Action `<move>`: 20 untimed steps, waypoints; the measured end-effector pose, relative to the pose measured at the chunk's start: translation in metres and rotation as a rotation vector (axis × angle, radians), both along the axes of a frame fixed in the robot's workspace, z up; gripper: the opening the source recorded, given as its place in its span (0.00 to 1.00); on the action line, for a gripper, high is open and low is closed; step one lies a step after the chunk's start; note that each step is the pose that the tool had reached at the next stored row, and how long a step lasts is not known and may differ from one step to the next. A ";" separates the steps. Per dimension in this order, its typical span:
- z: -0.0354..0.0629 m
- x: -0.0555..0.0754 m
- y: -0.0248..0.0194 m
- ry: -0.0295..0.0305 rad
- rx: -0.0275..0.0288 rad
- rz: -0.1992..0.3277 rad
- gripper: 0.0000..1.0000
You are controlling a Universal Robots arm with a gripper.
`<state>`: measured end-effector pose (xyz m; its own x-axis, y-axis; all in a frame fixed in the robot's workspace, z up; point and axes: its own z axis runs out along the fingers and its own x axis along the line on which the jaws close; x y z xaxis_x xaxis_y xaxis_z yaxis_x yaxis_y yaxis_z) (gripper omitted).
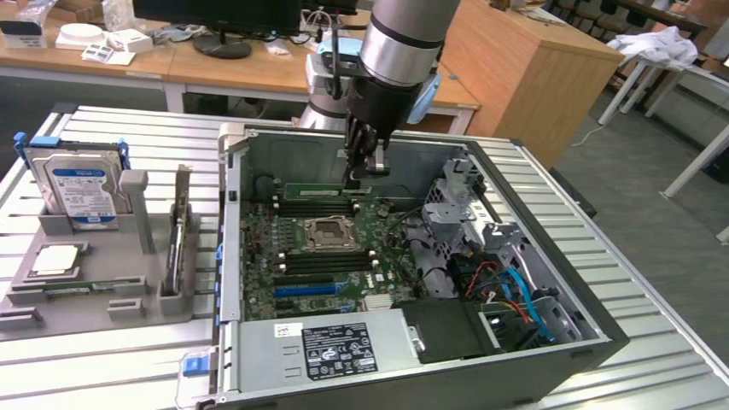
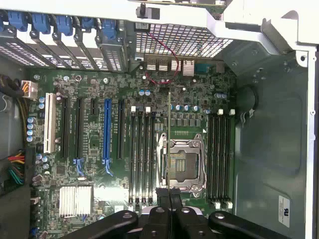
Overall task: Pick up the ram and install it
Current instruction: 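Pick up the ram and move it above insertion slot, then insert the ram into the slot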
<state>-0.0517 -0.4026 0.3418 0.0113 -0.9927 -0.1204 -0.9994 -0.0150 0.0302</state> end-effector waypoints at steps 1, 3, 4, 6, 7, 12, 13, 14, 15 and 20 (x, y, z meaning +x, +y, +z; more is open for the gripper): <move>0.0000 0.000 0.0000 0.0000 0.0000 0.000 0.11; 0.0000 0.000 0.0000 0.0000 0.0000 0.000 0.11; 0.0000 0.000 0.0000 0.0000 0.0000 0.000 0.11; 0.0000 0.000 0.0000 0.0000 0.0000 0.000 0.11; 0.0000 0.000 0.0000 0.0000 0.0000 0.000 0.11; -0.0005 0.000 0.0000 -0.0001 0.0002 0.000 0.11; -0.0013 0.000 0.0000 -0.0001 0.0001 0.000 0.11; -0.0023 0.000 0.0000 -0.0001 0.0000 0.000 0.11; -0.0037 0.000 0.0000 0.0000 0.0000 0.000 0.11; -0.0100 0.000 0.0000 -0.0001 0.0001 0.000 0.11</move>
